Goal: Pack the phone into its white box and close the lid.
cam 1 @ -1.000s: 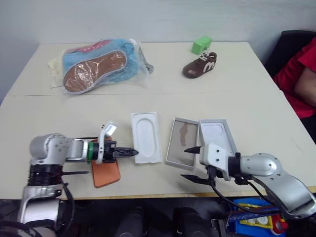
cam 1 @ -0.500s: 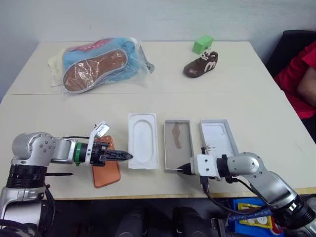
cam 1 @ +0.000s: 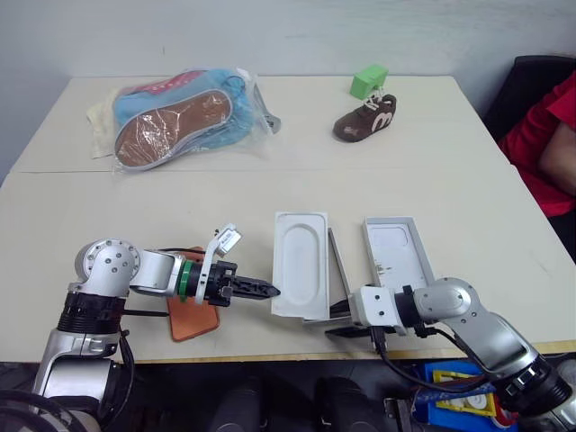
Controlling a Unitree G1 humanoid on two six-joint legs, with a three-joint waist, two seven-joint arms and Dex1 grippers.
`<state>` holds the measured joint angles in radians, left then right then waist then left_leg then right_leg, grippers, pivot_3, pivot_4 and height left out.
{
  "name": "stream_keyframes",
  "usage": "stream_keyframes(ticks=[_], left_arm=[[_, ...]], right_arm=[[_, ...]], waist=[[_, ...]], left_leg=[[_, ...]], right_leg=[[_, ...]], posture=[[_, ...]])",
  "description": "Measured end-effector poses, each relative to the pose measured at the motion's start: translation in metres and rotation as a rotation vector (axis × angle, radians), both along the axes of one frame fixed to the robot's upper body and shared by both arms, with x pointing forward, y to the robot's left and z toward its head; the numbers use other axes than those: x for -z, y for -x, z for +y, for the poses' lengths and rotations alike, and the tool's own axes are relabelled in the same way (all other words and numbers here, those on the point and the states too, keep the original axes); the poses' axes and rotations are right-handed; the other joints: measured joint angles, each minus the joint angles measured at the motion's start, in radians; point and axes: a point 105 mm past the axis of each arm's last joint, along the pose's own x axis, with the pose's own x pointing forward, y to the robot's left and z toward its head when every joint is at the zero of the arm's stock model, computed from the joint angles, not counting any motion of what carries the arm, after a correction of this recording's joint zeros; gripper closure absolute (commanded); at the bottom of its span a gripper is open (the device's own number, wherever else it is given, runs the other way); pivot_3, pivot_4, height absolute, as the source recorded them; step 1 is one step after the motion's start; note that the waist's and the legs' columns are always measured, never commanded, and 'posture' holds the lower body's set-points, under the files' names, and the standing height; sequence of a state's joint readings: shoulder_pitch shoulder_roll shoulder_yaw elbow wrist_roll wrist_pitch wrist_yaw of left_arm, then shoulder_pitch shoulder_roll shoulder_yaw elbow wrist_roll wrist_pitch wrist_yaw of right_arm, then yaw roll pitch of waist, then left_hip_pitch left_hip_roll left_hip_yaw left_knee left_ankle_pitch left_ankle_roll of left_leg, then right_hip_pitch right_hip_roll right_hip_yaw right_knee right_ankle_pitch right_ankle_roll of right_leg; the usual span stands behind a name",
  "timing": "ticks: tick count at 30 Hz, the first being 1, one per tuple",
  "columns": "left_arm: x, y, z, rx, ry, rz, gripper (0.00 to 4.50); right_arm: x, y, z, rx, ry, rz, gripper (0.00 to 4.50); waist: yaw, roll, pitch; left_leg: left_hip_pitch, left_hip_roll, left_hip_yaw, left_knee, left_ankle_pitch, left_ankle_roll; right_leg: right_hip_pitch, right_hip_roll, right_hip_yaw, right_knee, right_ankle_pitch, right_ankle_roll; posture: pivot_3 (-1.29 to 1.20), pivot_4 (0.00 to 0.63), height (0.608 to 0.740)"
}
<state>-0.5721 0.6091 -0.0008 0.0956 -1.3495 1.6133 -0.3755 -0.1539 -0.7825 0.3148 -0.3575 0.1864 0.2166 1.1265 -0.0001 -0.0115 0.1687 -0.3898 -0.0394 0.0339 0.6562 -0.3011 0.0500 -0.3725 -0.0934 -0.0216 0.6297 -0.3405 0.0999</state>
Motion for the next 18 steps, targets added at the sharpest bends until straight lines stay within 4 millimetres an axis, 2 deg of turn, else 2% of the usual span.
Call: stream_keyframes(ticks=[5, 6, 8, 11, 18], left_arm=[[0.009, 0.000, -0.013, -0.018, 0.005, 0.047, 4.50], [0.009, 0.000, -0.014, -0.023, 0.008, 0.046, 4.50], [0.011, 0.001, -0.018, -0.047, 0.026, 0.061, 4.50], [0.018, 0.005, -0.024, -0.083, 0.018, 0.082, 4.50], [0.021, -0.004, -0.034, -0.210, -0.037, 0.075, 4.50]], right_arm=[[-0.037, 0.016, -0.015, 0.064, -0.067, 0.019, 0.13], [-0.041, 0.017, -0.018, 0.075, -0.075, 0.024, 0.06], [-0.062, 0.021, -0.034, 0.127, -0.099, 0.036, 0.06], [-0.083, 0.016, -0.050, 0.199, -0.114, -0.011, 0.06], [-0.085, 0.013, -0.055, 0.240, -0.116, -0.030, 0.06]], waist=[[0.007, -0.002, 0.000], [0.007, -0.002, 0.000], [0.006, -0.002, 0.000], [0.002, -0.002, 0.000], [0.002, -0.002, 0.000]], left_leg=[[-0.001, 0.000, -0.002, 0.002, 0.000, 0.000], [-0.001, 0.000, -0.002, 0.002, 0.000, 0.000], [0.000, 0.000, -0.003, 0.002, -0.001, 0.000], [0.002, 0.000, -0.003, 0.001, -0.001, -0.001], [0.002, 0.000, -0.003, 0.001, -0.001, 0.000]], right_leg=[[0.002, 0.000, 0.000, -0.002, 0.000, 0.000], [0.002, 0.000, -0.001, -0.002, 0.000, 0.000], [0.003, 0.000, -0.001, -0.003, 0.000, 0.000], [0.005, 0.000, 0.000, -0.004, 0.000, 0.000], [0.006, 0.000, 0.000, -0.005, 0.000, 0.000]], posture=[[0.00, 0.150, 0.740], [0.00, 0.150, 0.740], [0.00, 0.150, 0.740], [0.00, 0.150, 0.740], [0.00, 0.150, 0.740]])
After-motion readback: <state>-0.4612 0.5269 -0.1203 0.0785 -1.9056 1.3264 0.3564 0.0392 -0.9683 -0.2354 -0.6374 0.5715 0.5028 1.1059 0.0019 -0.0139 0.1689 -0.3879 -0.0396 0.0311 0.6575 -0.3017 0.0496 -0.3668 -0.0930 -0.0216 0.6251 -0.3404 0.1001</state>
